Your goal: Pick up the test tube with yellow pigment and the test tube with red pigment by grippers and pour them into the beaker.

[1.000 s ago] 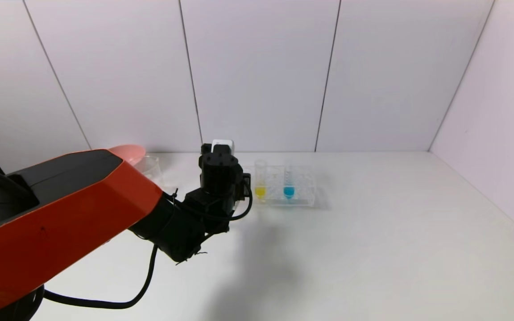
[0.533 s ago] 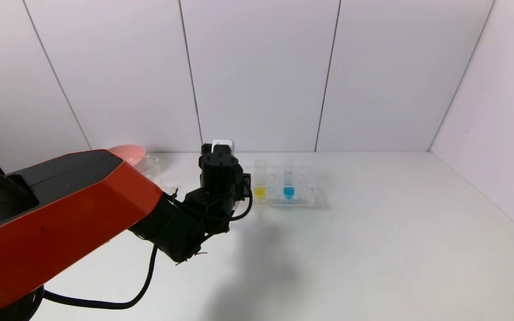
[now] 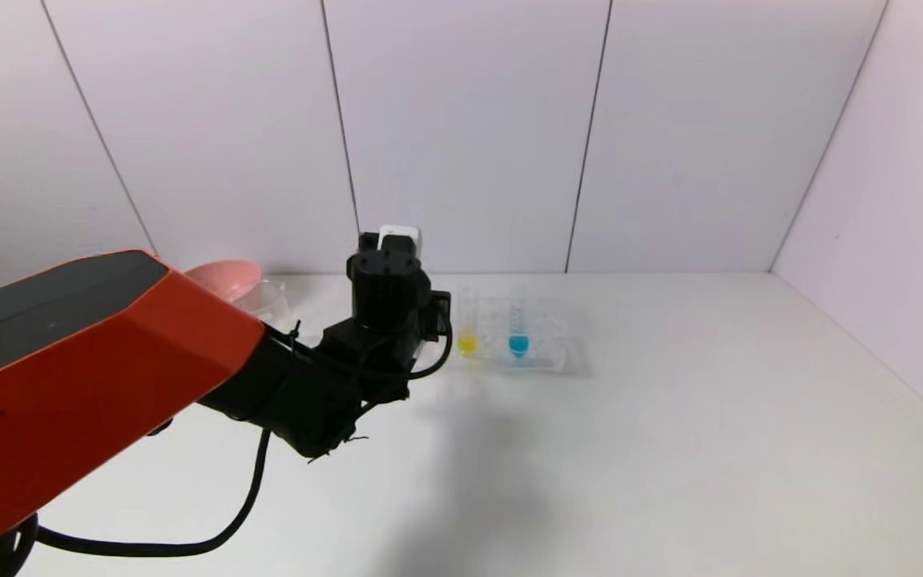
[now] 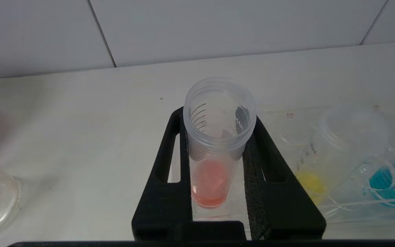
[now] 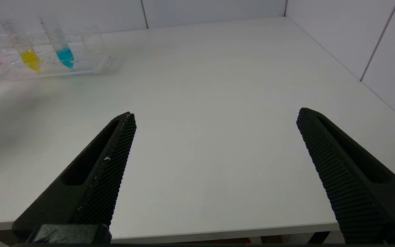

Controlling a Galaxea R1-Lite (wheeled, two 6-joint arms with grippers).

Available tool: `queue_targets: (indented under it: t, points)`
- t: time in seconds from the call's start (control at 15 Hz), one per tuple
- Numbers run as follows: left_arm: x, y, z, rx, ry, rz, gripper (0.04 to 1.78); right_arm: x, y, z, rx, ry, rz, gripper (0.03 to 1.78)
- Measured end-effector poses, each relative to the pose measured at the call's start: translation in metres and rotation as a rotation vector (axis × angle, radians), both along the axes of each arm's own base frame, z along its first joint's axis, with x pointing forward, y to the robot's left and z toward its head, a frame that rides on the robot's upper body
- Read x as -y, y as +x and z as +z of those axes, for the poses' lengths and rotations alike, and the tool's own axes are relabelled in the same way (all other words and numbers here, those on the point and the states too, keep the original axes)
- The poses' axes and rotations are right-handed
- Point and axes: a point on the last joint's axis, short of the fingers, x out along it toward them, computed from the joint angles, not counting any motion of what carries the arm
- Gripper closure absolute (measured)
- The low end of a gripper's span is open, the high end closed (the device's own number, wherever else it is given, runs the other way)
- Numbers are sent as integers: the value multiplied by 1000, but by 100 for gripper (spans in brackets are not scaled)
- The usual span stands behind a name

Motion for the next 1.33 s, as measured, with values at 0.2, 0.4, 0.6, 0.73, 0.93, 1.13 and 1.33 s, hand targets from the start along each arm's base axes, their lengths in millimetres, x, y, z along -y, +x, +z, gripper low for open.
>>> queue_targets:
  t: [0.2, 0.4, 0.6, 0.73, 0.93, 1.13, 1.33]
  points:
    - [-3, -4, 34, 27, -7, -2, 138, 0, 0, 0, 0, 0, 0, 10]
    - [-5, -9, 60, 43, -22, -20, 138, 0, 0, 0, 0, 0, 0, 10]
    - [-9, -13, 68, 60, -40, -18, 138, 0, 0, 0, 0, 0, 0, 10]
    - [-13, -16, 73, 63, -40, -27, 138, 0, 0, 0, 0, 0, 0, 10]
    - [-39, -28, 86, 45, -28, -72, 138, 0, 0, 0, 0, 0, 0, 10]
    - [-93, -47, 104, -5, -10, -118, 138, 0, 0, 0, 0, 0, 0, 10]
    - [-165, -72, 116, -81, -16, -151, 138, 0, 0, 0, 0, 0, 0, 10]
